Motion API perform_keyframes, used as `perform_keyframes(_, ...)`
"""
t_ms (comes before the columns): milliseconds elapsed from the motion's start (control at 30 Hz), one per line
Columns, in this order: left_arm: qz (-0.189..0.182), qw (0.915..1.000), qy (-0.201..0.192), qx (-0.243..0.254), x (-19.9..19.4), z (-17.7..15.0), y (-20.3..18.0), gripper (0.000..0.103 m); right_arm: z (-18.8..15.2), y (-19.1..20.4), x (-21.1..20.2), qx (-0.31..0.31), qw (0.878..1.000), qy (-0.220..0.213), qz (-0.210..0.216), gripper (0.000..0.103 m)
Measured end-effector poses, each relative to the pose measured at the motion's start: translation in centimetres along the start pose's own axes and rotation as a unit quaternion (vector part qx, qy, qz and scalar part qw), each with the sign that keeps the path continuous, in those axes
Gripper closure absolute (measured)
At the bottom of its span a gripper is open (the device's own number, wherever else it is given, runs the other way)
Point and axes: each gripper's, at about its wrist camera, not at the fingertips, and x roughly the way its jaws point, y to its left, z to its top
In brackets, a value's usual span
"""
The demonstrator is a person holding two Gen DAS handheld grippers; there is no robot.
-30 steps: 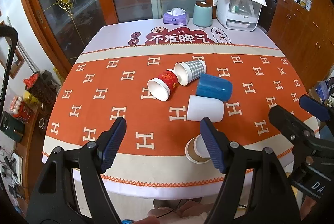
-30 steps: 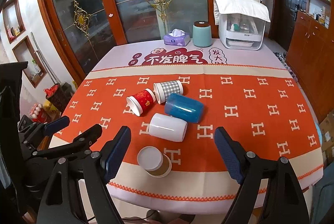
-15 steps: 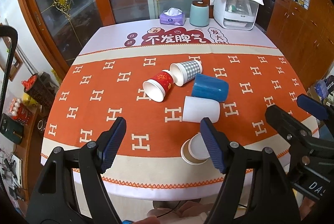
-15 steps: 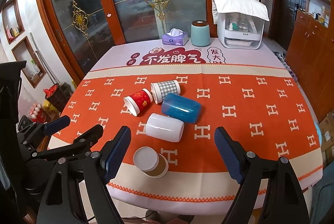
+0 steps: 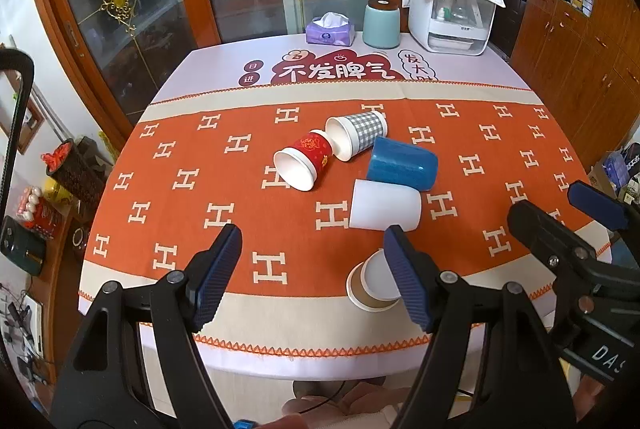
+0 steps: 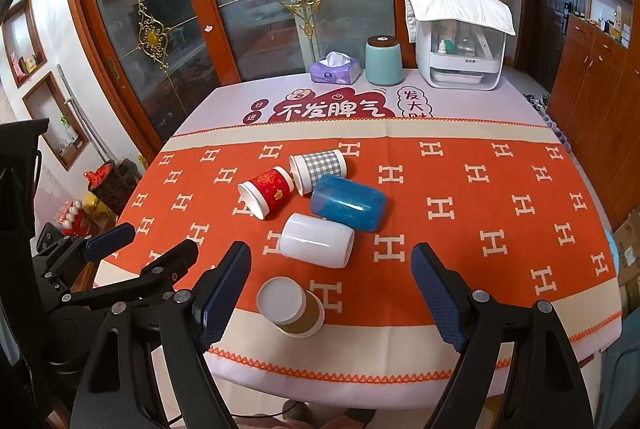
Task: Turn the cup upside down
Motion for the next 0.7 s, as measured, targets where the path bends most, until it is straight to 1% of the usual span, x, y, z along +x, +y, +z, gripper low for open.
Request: perform_keyframes(700, 0.000, 1.0000, 0.009, 0.003, 0.20, -0.33, -0.13, 0.032, -0.59, -0.11, 0.33, 0.006, 1.000, 0.007, 0.002, 0.020)
